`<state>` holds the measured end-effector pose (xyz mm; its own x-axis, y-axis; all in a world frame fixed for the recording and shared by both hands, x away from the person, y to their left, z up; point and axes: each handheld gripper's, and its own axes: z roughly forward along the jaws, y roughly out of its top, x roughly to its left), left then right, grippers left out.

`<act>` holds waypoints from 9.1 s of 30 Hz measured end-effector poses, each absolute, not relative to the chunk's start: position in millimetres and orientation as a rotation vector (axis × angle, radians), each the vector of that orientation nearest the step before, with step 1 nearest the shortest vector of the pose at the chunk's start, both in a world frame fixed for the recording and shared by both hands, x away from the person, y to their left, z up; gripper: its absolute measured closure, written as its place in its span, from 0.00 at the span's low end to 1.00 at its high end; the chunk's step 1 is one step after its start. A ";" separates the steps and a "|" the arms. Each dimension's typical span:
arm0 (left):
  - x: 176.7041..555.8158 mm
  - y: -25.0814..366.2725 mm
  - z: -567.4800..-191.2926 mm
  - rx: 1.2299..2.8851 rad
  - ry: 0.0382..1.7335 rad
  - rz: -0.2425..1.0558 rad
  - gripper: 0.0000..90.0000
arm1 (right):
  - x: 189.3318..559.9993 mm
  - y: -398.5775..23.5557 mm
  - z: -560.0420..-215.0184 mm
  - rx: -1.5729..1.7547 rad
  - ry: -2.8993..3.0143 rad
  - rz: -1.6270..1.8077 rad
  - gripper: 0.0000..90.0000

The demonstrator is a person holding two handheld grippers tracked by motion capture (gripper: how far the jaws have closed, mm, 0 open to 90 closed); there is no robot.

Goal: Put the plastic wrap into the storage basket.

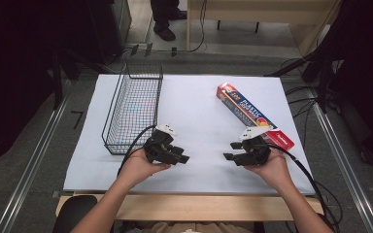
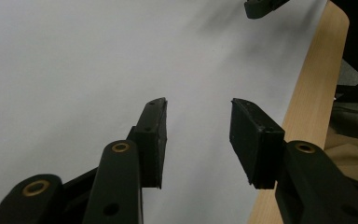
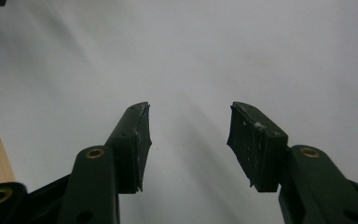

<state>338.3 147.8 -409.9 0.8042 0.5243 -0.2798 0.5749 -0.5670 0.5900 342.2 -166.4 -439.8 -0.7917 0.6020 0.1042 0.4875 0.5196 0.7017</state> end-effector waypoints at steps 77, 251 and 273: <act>347.0 149.9 -418.5 2.334 0.809 -0.076 0.40 | 353.8 -197.6 -422.1 1.025 2.549 1.056 0.43; 328.4 154.9 -363.0 2.395 0.553 -0.003 0.24 | 347.8 -173.4 -416.7 0.716 2.955 0.756 0.46; 315.3 132.4 -364.3 2.461 0.365 0.007 0.25 | 320.6 -129.5 -411.7 0.323 3.053 0.721 0.46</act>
